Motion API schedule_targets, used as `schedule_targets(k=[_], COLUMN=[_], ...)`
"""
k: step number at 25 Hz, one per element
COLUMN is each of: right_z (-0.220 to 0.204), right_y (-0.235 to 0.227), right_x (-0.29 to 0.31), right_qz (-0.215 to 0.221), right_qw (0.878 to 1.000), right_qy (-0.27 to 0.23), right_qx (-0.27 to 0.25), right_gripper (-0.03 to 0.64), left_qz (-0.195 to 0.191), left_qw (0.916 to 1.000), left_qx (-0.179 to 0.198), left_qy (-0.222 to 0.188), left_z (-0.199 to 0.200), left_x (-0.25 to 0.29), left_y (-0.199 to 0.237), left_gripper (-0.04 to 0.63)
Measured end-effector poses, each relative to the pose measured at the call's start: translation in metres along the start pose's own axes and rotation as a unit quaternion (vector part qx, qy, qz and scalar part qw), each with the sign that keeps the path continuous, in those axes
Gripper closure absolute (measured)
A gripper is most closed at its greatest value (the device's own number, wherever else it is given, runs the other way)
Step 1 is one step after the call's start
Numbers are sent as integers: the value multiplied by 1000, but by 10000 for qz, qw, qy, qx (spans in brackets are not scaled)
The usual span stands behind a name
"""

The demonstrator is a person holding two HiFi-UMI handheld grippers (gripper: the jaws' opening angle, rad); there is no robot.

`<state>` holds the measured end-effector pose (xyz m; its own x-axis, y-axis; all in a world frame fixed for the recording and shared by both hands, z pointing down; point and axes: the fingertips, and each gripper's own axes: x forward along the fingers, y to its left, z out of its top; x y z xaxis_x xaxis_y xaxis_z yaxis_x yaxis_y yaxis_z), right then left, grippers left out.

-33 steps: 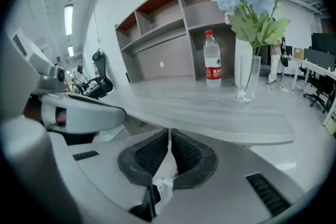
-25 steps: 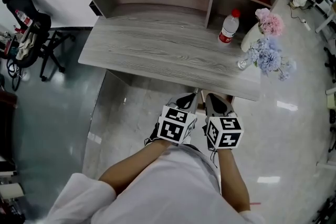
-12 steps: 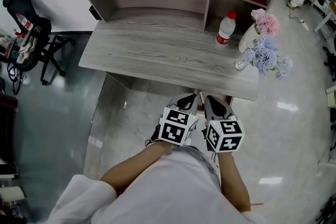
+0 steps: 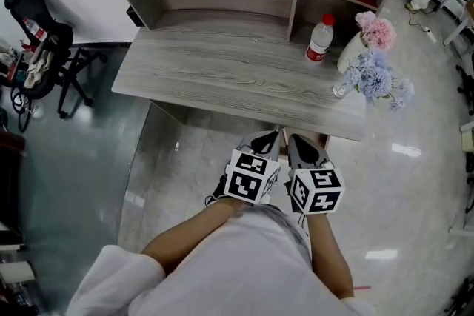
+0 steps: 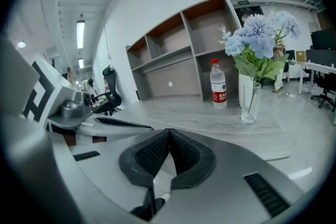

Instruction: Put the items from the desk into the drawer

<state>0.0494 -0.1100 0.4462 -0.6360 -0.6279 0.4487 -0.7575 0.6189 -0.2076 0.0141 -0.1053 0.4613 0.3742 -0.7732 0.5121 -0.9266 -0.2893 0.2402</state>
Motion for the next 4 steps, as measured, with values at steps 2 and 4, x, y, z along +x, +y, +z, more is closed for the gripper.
schedule_targets(k=[2,4], right_z=[0,1], right_y=[-1,-1], right_x=[1,2], right_qz=[5,10], right_qw=[10000,10000], right_qy=[2,1], right_qx=[3,4], right_gripper=[615,615], left_qz=[-5,-11], left_qw=[10000,10000], left_qx=[-3,-5], left_qy=[-5,-13], left_z=[0,1], left_x=[1,2], left_y=[0,0], left_gripper=[592,592])
